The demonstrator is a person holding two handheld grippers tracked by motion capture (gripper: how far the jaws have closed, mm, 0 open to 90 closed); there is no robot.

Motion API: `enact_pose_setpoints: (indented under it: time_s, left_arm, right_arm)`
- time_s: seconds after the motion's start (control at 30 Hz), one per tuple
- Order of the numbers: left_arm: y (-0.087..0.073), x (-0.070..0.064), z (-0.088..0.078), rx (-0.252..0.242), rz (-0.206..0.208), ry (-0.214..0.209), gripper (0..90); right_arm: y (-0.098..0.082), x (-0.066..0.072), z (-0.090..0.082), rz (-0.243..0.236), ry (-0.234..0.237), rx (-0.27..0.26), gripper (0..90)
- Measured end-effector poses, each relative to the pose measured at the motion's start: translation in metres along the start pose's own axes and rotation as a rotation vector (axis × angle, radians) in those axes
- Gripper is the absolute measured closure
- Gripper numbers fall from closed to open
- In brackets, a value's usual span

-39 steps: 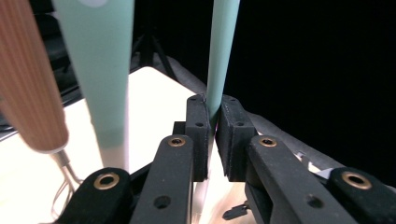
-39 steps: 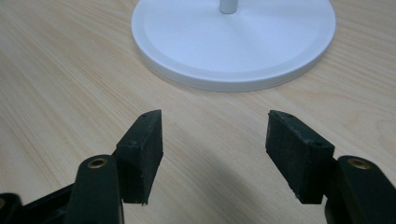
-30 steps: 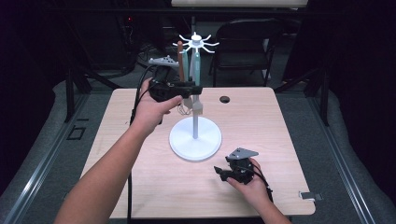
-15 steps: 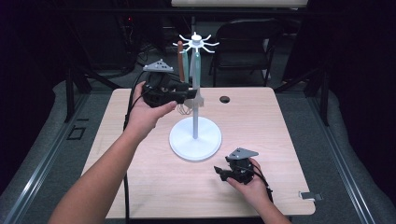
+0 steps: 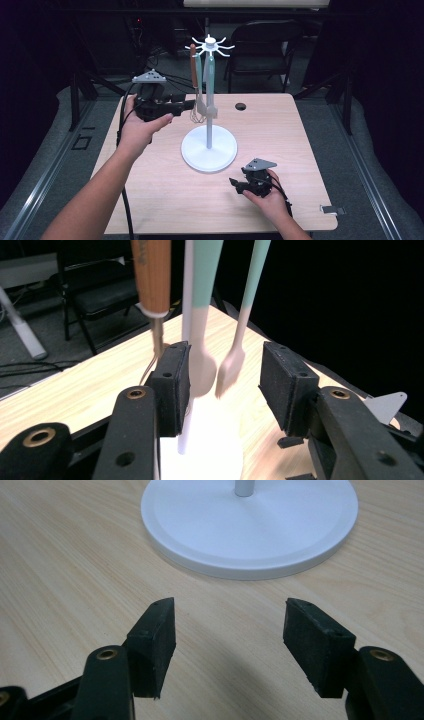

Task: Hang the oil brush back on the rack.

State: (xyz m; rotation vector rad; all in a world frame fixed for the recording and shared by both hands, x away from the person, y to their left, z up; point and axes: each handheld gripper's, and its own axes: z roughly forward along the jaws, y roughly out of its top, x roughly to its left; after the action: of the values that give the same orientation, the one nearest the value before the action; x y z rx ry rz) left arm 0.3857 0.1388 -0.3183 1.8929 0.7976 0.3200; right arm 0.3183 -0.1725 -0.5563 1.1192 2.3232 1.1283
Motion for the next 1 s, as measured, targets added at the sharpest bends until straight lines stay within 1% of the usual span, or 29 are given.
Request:
enact_pose_setpoints:
  time_s: [0.13, 0.23, 0.3, 0.33, 0.5, 0.57, 0.73, 0.87, 1.0]
  left_arm:
    - [-0.008, 0.002, -0.006, 0.006, -0.006, 0.016, 53.8]
    - [-0.016, 0.004, -0.010, 0.019, -0.004, 0.035, 53.5]
    - [-0.023, 0.006, -0.012, 0.025, -0.012, 0.047, 53.3]
    - [-0.026, 0.006, -0.013, 0.026, -0.015, 0.050, 53.3]
    - [-0.045, 0.006, -0.015, 0.050, -0.023, 0.068, 52.5]
    - [-0.052, 0.006, -0.015, 0.058, -0.027, 0.069, 52.1]
    - [-0.077, 0.004, -0.016, 0.061, -0.056, 0.062, 51.7]
    - [-0.101, 0.004, -0.012, 0.088, -0.066, 0.067, 51.7]
    - [-0.126, 0.005, -0.007, 0.104, -0.097, 0.070, 51.2]
  right_arm:
    - [0.000, 0.000, 0.000, 0.001, -0.002, -0.001, 37.5]
    - [0.000, 0.000, 0.000, 0.006, 0.000, -0.005, 37.5]
    - [0.000, 0.000, 0.000, 0.013, 0.002, -0.009, 37.5]
    - [0.000, -0.001, -0.001, 0.007, 0.000, 0.002, 37.5]
    - [0.000, -0.002, -0.001, 0.014, -0.003, -0.008, 37.5]
    - [0.000, -0.002, -0.001, 0.015, -0.003, -0.011, 37.5]
    - [0.001, -0.002, -0.002, 0.016, -0.002, -0.011, 37.5]
    - [0.001, -0.003, -0.003, 0.015, -0.005, -0.009, 37.5]
    - [0.001, -0.002, -0.003, 0.013, -0.003, -0.010, 37.5]
